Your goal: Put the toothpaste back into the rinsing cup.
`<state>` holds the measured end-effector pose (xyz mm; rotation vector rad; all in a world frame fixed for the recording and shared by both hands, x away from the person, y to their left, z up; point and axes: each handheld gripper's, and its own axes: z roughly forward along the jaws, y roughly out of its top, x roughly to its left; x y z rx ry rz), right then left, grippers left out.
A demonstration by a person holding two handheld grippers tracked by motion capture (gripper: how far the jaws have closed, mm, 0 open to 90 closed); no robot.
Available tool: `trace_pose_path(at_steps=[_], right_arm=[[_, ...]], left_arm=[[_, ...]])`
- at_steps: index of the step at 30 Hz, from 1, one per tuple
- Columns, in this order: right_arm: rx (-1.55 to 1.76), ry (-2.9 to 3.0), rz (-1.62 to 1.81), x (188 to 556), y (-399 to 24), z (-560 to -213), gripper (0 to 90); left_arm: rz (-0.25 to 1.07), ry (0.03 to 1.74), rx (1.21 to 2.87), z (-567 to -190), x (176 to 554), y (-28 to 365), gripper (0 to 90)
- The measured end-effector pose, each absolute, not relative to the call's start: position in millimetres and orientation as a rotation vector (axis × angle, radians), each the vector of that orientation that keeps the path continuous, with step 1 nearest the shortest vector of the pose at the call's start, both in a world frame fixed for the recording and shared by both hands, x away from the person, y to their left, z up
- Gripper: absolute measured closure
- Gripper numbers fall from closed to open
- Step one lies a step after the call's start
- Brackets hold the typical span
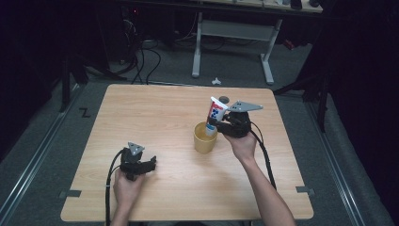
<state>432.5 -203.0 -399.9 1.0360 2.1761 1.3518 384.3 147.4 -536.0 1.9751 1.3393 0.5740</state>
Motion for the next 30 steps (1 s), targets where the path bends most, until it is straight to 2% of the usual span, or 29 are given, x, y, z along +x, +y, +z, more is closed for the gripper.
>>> trace_pose_path(at_steps=[30], right_arm=[[1.030,2.241,1.272,442,-185,-423,64.4]], left_arm=[[0.574,1.339,1.975,-536,384,147,22.8]])
